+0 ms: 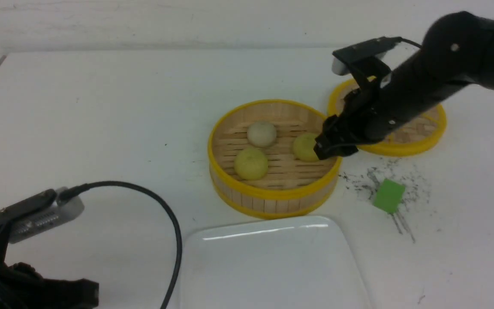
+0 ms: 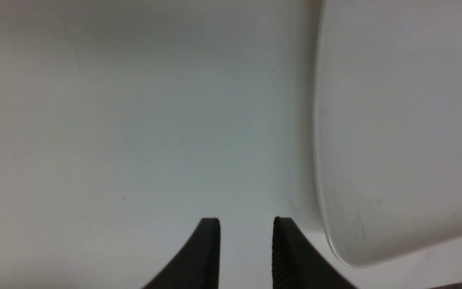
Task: Put the steamed buns into the plate on the white tablecloth.
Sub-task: 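Reach toward a bun in the bamboo steamer with the right gripper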
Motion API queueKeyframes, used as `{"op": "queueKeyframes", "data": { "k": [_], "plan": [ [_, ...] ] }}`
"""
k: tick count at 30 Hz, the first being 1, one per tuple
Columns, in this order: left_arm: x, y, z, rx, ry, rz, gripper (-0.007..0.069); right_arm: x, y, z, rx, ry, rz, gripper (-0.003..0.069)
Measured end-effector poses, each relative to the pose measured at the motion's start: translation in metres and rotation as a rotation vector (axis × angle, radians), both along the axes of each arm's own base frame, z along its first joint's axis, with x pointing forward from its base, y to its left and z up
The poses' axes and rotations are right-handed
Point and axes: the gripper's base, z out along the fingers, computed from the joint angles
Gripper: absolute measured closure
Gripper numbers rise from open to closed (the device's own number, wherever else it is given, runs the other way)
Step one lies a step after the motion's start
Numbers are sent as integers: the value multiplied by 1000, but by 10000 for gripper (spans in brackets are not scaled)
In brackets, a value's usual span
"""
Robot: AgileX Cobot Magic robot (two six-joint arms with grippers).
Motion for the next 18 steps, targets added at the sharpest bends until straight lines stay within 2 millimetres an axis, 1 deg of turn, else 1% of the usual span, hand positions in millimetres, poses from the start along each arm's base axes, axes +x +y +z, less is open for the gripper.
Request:
{"op": "queueKeyframes", "data": {
  "k": [1,2,3,4,5,6,8,10,11,12,14,15,16,17,18],
  "plan": [
    [0,0,0,0,2,-1,398,12,4,-4,-12,-17,1,265],
    [0,0,0,0,2,-1,398,15,4,-7,-18,-16,2,263],
    [0,0,0,0,4,-2,394,25,7,-10,-23,-39,1,250],
    [-1,0,0,-1,5,-2,393,27,8,-11,-24,-44,0,248],
    [-1,0,0,-1,7,-3,391,37,11,-19,-27,-62,-7,244],
    [-1,0,0,-1,9,-4,391,43,12,-25,-30,-71,-11,244],
    [-1,0,0,-1,10,-4,391,49,14,-34,-38,-82,-14,247],
    [-1,0,0,-1,10,-5,389,54,15,-50,-59,-71,-10,278],
    [-1,0,0,-1,10,-5,389,55,15,-51,-59,-71,-10,284],
    [-1,0,0,-1,11,-5,389,56,15,-56,-69,-66,-7,335],
    [-1,0,0,-2,14,-6,389,56,15,-55,-67,-69,-8,480],
    [-1,0,0,-2,15,-7,388,56,15,-54,-66,-71,-9,494],
    [-2,0,0,-3,22,-10,389,55,15,-49,-63,-78,-8,589],
    [-3,-1,-1,-4,27,-12,389,53,14,-44,-61,-80,-6,629],
    [-3,-1,-1,-4,30,-13,389,51,14,-37,-58,-84,-2,643]
  ]
}}
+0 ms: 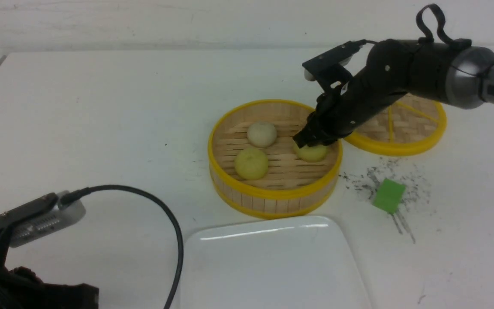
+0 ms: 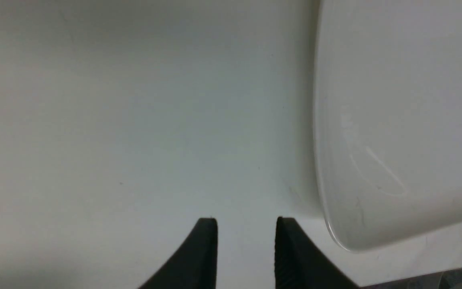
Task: Put the steamed buns into the plate on the white tablecloth.
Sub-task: 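Reach toward a bun in the bamboo steamer with the right gripper, then move the steamed bun from the bamboo steamer onto the white plate with the right gripper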
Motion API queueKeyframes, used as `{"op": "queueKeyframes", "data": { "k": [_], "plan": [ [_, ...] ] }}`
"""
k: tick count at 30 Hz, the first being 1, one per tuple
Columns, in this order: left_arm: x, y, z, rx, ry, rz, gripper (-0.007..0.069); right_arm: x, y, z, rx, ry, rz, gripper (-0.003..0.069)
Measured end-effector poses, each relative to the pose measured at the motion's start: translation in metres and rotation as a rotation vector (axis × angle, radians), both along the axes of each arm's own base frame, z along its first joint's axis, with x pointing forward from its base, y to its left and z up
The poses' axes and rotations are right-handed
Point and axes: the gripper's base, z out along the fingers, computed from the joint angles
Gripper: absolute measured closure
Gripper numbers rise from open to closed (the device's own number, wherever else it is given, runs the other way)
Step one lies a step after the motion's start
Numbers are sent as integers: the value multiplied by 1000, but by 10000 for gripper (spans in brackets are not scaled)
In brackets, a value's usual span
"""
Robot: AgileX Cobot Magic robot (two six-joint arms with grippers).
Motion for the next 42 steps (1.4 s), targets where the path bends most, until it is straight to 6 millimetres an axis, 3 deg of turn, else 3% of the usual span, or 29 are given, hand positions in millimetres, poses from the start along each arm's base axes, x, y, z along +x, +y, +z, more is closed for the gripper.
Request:
{"op": "queueKeyframes", "data": {
  "k": [1,4,6,8,9,10,11,12,14,15,16,18,19,21,29,35,38,42],
  "plan": [
    [0,0,0,0,0,0,389,0,0,0,-1,4,1,644],
    [0,0,0,-1,1,0,389,-22,-6,47,14,-4,28,647],
    [-1,0,0,-2,8,-4,389,-48,-13,87,55,-3,42,643],
    [-1,0,0,-3,16,-7,389,-75,-19,114,108,4,52,641],
    [-2,0,0,-3,16,-8,389,-80,-21,118,116,0,54,641],
    [-2,0,0,-3,19,-8,389,-103,-23,128,160,15,65,641],
    [-2,0,0,-3,18,-8,389,-110,-24,129,179,20,68,641],
    [-2,0,0,-3,19,-9,389,-132,-24,129,220,37,82,641],
    [-2,0,0,-3,19,-9,389,-166,-22,116,265,62,106,641],
    [-2,0,0,-3,19,-9,389,-168,-20,112,269,74,106,641],
    [-2,0,0,-3,19,-9,389,-189,-20,92,276,112,108,641],
    [-2,0,0,-3,18,-9,389,-199,-19,80,268,133,112,641],
    [-1,0,0,-3,13,-6,389,-210,-18,60,245,171,116,641],
    [0,0,1,-2,3,-2,389,-217,-17,40,214,213,119,640],
    [5,1,2,4,-50,21,389,-203,-7,-8,103,281,107,634],
    [6,1,2,4,-56,24,389,-191,-3,-30,66,286,81,617],
    [6,1,2,5,-62,27,389,-189,-2,-37,43,281,99,575],
    [8,2,3,9,-78,33,389,-188,-2,-38,35,276,116,454]
  ]
}}
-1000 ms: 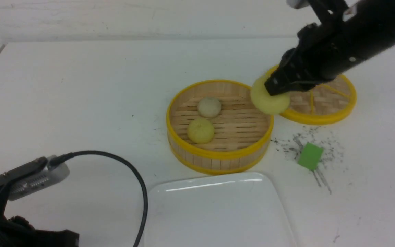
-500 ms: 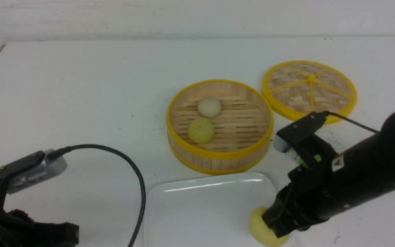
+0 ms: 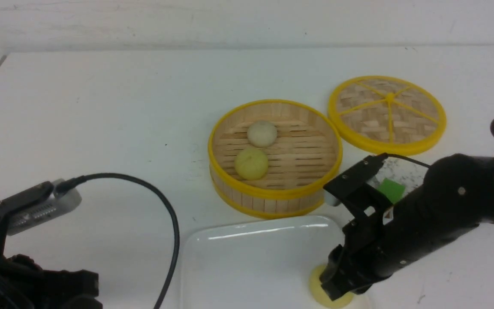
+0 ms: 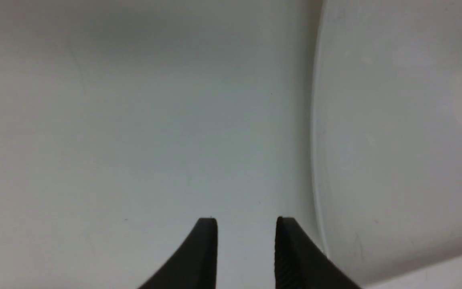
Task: Put the steamed buns into the plate on the white tablecloth.
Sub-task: 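Move the steamed bun from the bamboo steamer onto the white plate with the right gripper, then reach into the bamboo steamer and grasp a bun with the left gripper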
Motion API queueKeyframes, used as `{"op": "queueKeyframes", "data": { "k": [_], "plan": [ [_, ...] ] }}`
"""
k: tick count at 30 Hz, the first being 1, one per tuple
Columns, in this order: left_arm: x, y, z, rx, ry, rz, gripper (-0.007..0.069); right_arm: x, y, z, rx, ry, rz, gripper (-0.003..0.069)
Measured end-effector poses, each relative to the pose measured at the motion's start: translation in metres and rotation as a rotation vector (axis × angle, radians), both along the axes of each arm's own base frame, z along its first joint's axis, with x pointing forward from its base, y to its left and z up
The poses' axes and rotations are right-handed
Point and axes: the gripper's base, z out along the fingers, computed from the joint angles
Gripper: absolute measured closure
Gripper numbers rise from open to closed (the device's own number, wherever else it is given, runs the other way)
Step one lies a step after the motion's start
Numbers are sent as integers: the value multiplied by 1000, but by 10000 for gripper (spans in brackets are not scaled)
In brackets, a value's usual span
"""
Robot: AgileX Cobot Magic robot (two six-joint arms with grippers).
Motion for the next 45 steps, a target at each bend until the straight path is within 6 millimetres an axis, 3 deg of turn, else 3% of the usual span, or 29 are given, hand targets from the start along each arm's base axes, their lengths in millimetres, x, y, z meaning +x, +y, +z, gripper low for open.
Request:
{"op": "queueKeyframes", "data": {
  "k": [2,5,9,11,12,13,15,16,17,19,21,23,25,30,33,37,41,45],
  "plan": [
    [1,0,0,4,-8,2,389,0,0,4,8,-6,2,317],
    [1,1,0,13,-8,-1,389,-1,2,22,32,-15,27,214],
    [1,1,0,16,-9,-1,389,-7,0,63,43,-51,90,185],
    [1,2,0,22,-13,-1,389,-16,-9,96,10,-77,109,237],
    [1,2,0,24,-14,-1,389,-17,-10,99,12,-79,112,244],
    [3,3,0,35,-31,3,389,-27,-23,124,-30,-122,100,323],
    [4,3,0,39,-44,7,389,-34,-32,135,-61,-147,86,379],
    [6,4,1,41,-65,16,389,-47,-50,150,-125,-190,46,477],
    [6,4,1,42,-70,18,389,-51,-54,154,-126,-205,38,502],
    [9,4,2,43,-98,30,389,-71,-81,171,-193,-275,-61,628],
    [10,5,3,42,-115,37,389,-93,-107,181,-207,-355,-168,671],
    [11,4,3,37,-122,43,389,-105,-121,184,-204,-399,-235,673],
    [12,3,4,9,-133,59,389,-136,-147,179,-154,-478,-322,674],
    [13,-2,7,-55,-143,66,389,-169,-167,152,-5,-602,-343,674],
    [14,-4,9,-81,-145,59,398,-174,-165,138,78,-640,-329,674],
    [21,-8,29,-104,-131,14,503,-171,-156,117,185,-659,-310,674],
    [34,-10,54,-105,-117,-20,611,-170,-153,114,208,-667,-306,674],
    [46,-10,70,-96,-102,-32,622,-170,-153,115,214,-678,-301,674]
  ]
}}
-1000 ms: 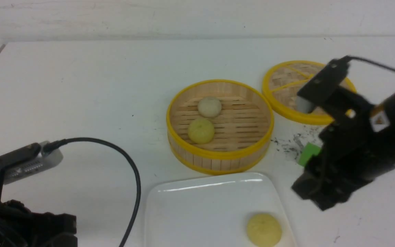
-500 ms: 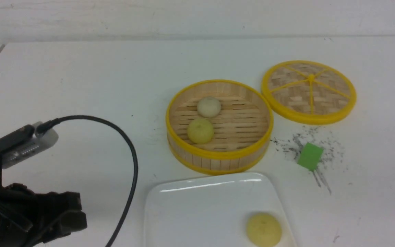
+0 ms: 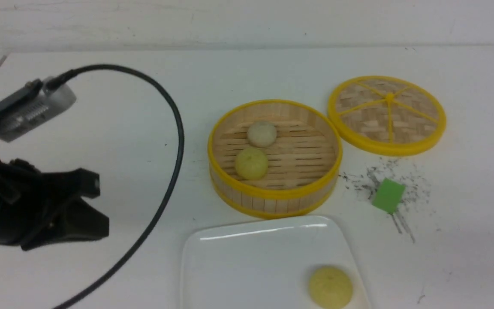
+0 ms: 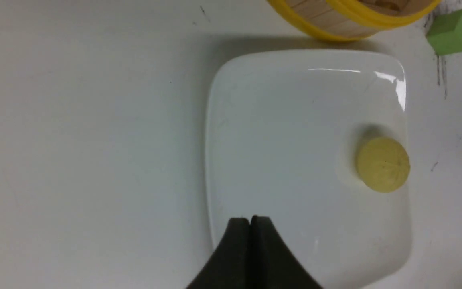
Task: Put the steamed buns into the plate on the white tablecloth.
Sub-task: 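Reach into the bamboo steamer and grasp a bun with the left gripper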
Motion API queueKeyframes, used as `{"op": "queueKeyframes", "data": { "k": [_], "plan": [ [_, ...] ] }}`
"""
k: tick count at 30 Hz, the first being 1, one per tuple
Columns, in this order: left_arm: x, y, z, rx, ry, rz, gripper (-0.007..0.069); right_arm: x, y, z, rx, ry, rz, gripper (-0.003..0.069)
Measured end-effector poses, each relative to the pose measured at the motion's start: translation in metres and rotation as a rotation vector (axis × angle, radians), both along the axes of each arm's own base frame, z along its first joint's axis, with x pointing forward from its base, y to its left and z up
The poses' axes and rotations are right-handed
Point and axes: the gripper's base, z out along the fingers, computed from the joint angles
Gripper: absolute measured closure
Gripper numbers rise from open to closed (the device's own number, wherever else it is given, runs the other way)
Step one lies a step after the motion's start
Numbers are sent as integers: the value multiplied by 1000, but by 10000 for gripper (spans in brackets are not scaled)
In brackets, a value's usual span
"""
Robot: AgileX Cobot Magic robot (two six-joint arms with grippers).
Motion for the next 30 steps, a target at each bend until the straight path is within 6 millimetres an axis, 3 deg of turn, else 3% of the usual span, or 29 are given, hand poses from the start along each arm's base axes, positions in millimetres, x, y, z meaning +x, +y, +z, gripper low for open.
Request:
{"op": "queueKeyframes", "data": {
  "k": [3,6,7,8,16,21,25,26,30],
  "plan": [
    [10,-5,6,6,3,-15,622,0,1,1,12,-4,5,674],
    [22,-30,0,9,17,-98,622,0,2,2,17,-13,23,674],
    [22,-30,1,8,15,-98,622,0,2,2,18,-14,24,674],
    [29,-48,-4,18,31,-136,622,-1,3,2,23,-12,28,674],
    [73,-129,-14,183,46,-252,596,-1,4,2,32,-5,33,673],
    [110,-170,-10,273,9,-245,501,-1,4,2,32,-5,33,673],
    [146,-196,-23,301,19,-230,406,-1,4,2,31,-6,32,673],
    [146,-197,-21,299,12,-229,400,-1,4,2,31,-6,32,673],
    [180,-215,-41,360,4,-228,278,-1,4,2,24,-10,37,670]
  ]
}}
